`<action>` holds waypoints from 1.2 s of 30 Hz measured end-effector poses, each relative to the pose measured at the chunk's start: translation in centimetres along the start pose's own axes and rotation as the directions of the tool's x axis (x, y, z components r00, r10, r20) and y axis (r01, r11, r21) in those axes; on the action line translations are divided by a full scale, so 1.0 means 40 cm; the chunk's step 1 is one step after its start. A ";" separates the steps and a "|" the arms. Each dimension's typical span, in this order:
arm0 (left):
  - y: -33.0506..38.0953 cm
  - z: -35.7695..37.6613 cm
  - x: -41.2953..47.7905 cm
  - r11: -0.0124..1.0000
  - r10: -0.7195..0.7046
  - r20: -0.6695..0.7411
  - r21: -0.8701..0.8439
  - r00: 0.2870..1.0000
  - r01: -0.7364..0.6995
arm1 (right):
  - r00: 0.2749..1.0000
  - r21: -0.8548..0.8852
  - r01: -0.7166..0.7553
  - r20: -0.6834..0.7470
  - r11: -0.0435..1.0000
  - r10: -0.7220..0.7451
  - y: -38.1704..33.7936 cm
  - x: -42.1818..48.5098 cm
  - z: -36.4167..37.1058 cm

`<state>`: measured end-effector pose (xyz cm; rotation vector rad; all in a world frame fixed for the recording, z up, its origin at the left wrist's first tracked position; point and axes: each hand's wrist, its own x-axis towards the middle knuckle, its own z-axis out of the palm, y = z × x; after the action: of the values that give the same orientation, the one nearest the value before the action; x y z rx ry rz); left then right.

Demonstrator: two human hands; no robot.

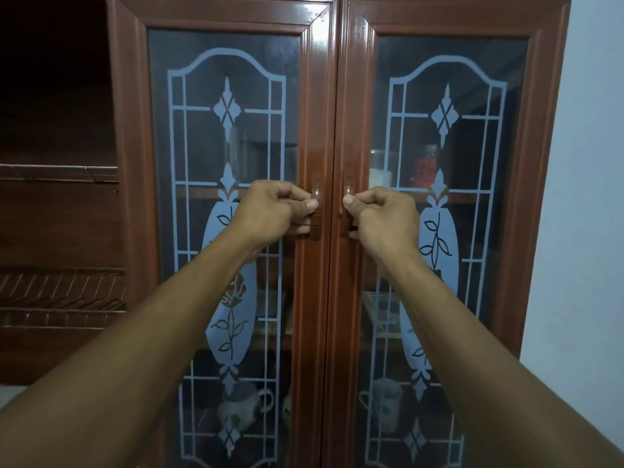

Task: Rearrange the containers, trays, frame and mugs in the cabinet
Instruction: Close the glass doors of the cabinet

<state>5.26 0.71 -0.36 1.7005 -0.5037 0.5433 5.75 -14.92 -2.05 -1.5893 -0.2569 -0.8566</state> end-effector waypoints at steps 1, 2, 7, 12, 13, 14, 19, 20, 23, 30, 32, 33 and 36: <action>0.000 -0.002 0.002 1.000 -0.007 0.005 -0.005 1.000 0.007 | 1.000 -0.021 0.010 0.003 1.000 -0.010 -0.002 0.003 0.000; 0.000 -0.005 0.003 1.000 -0.013 0.013 -0.007 1.000 0.013 | 1.000 -0.041 0.016 0.006 0.999 -0.016 -0.003 0.005 0.000; 0.009 -0.014 0.002 0.999 -0.028 0.076 -0.014 0.997 0.029 | 1.000 -0.102 0.020 0.017 0.995 -0.018 -0.012 0.012 -0.008; 0.014 -0.010 -0.008 1.000 -0.015 0.073 0.003 0.997 0.015 | 0.998 -0.126 0.042 0.047 0.991 -0.036 -0.025 0.002 -0.013; 0.015 -0.008 -0.011 1.000 -0.003 0.062 0.025 0.998 0.001 | 0.998 -0.144 0.048 0.054 0.988 -0.041 -0.027 -0.001 -0.014; 0.016 -0.007 -0.013 0.998 0.014 0.050 0.061 0.999 -0.017 | 0.997 -0.166 0.058 0.062 0.984 -0.048 -0.029 -0.005 -0.015; 0.013 -0.004 -0.019 0.931 0.124 -0.024 0.349 0.992 -0.108 | 0.994 -0.249 0.099 0.064 0.963 -0.085 -0.038 -0.036 -0.016; 0.011 -0.003 -0.021 0.908 0.148 -0.045 0.401 0.988 -0.118 | 0.994 -0.261 0.101 0.057 0.960 -0.089 -0.041 -0.042 -0.016; 0.011 0.003 -0.029 0.872 0.190 -0.085 0.473 0.978 -0.128 | 0.996 -0.248 0.092 0.038 0.964 -0.086 -0.043 -0.055 -0.016; 0.015 -0.006 -0.078 0.858 0.199 -0.111 0.500 0.974 -0.118 | 0.999 -0.235 0.051 0.024 0.971 -0.047 -0.046 -0.102 -0.023; 0.013 -0.018 -0.095 0.857 0.189 -0.108 0.504 0.976 -0.110 | 0.999 -0.228 0.034 0.016 0.973 -0.031 -0.044 -0.121 -0.026; 0.011 -0.025 -0.103 0.857 0.184 -0.110 0.504 0.977 -0.105 | 1.000 -0.219 0.024 0.011 0.975 -0.022 -0.041 -0.131 -0.027; 0.006 -0.044 -0.130 0.867 0.167 -0.106 0.490 0.980 -0.094 | 1.000 -0.194 -0.005 0.001 0.981 0.005 -0.034 -0.164 -0.025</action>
<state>0.84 2.59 -3.00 2.0900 -0.3980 0.9477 -0.03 -13.56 -5.28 -1.7711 -0.1742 -0.8987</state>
